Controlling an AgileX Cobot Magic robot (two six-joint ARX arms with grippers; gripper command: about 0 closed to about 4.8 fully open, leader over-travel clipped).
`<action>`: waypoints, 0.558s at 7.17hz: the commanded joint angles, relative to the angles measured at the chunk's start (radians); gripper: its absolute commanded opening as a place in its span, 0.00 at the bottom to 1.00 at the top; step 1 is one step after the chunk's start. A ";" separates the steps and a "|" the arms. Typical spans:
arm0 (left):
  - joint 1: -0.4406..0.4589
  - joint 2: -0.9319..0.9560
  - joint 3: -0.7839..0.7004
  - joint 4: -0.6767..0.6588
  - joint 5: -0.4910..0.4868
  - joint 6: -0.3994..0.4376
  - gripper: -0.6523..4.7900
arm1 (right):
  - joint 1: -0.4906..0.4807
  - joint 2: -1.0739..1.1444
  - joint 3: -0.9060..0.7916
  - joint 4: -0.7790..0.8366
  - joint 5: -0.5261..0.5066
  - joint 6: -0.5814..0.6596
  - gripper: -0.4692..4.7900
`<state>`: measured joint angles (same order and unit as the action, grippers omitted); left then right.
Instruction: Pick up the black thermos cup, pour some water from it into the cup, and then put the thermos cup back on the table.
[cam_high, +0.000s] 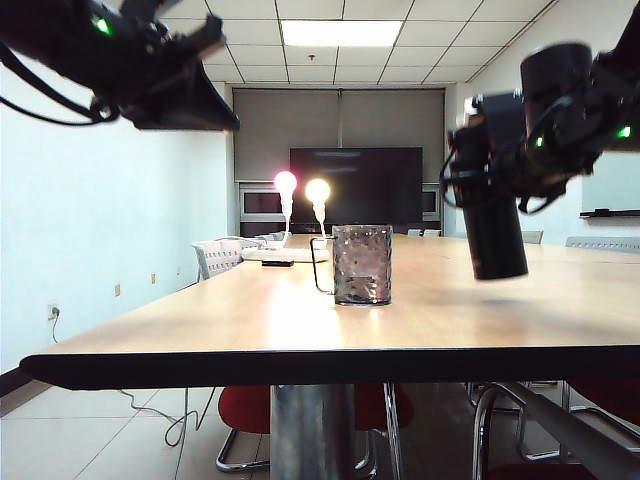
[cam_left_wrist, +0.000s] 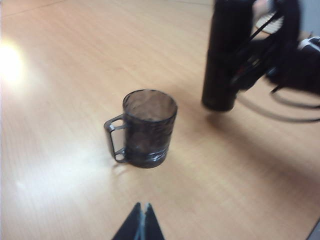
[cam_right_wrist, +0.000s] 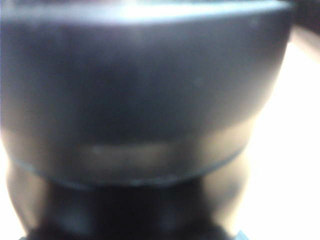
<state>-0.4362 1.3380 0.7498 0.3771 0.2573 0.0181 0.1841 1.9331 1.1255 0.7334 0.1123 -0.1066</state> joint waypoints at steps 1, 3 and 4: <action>-0.001 0.201 0.085 0.104 -0.003 0.008 0.11 | 0.007 -0.056 0.009 0.070 0.002 -0.158 0.19; -0.001 0.428 0.267 0.111 -0.004 0.008 0.11 | 0.045 -0.056 0.009 0.045 -0.002 -0.268 0.19; -0.001 0.475 0.306 0.111 -0.011 0.008 0.11 | 0.064 -0.055 0.009 0.045 -0.002 -0.315 0.19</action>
<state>-0.4362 1.7897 1.0298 0.4774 0.2497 0.0254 0.2333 1.8889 1.1233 0.7086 0.1127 -0.3691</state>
